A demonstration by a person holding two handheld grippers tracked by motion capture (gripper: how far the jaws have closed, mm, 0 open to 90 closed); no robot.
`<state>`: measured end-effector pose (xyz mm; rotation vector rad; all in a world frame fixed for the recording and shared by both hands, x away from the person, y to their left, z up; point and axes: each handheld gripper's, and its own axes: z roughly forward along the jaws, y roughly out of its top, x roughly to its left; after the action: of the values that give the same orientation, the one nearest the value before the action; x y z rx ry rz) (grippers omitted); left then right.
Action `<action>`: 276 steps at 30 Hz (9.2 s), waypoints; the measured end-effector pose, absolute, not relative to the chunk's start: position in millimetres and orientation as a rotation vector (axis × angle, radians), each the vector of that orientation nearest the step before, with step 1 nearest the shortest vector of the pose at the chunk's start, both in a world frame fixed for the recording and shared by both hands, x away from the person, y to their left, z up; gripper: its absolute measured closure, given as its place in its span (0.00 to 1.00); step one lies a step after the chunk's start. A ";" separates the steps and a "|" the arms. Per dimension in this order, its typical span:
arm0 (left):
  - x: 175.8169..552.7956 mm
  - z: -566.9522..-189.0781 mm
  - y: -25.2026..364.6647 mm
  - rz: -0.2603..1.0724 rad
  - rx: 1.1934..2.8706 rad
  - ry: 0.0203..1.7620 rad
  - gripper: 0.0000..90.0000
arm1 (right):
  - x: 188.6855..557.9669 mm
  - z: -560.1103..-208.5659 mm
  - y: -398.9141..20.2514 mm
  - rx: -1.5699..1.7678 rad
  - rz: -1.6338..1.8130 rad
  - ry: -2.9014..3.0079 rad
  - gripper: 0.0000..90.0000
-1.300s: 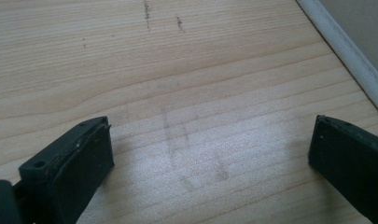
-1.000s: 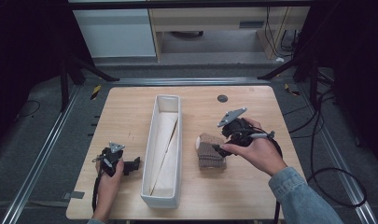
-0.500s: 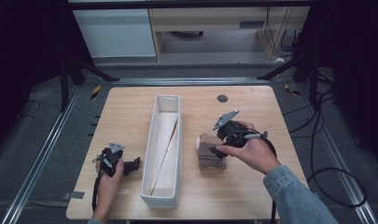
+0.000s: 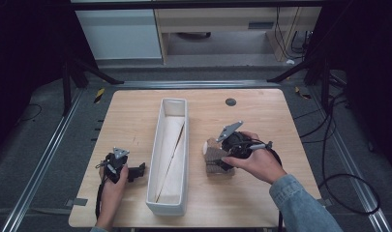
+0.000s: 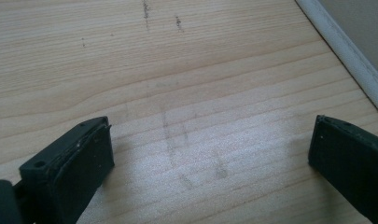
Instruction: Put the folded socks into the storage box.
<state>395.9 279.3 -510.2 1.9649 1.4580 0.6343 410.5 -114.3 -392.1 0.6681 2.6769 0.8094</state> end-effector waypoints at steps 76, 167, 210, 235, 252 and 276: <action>395.2 -510.4 278.9 0.639 1.966 1.448 0.00 | 401.8 -333.7 -90.3 0.600 0.682 2.673 0.56; 395.1 -510.3 279.2 0.633 1.969 1.446 0.00 | 371.5 -292.1 15.3 0.356 0.786 2.795 0.55; 395.0 -510.4 279.2 0.633 1.968 1.444 0.00 | 350.8 -339.4 49.9 0.338 0.674 2.926 0.56; 395.6 -510.4 279.6 0.630 1.972 1.440 0.00 | 354.3 -367.2 53.9 0.393 0.702 2.932 0.55; 395.9 -510.5 279.5 0.630 1.971 1.439 0.00 | 359.0 -385.0 54.8 0.425 0.704 2.950 0.53; 395.8 -510.3 279.6 0.629 1.973 1.439 0.00 | 357.4 -354.6 21.8 0.488 0.871 2.854 0.19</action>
<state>395.8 279.6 -510.3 1.9725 1.4390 0.6292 357.4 21.8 -354.6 0.4876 2.8544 0.8714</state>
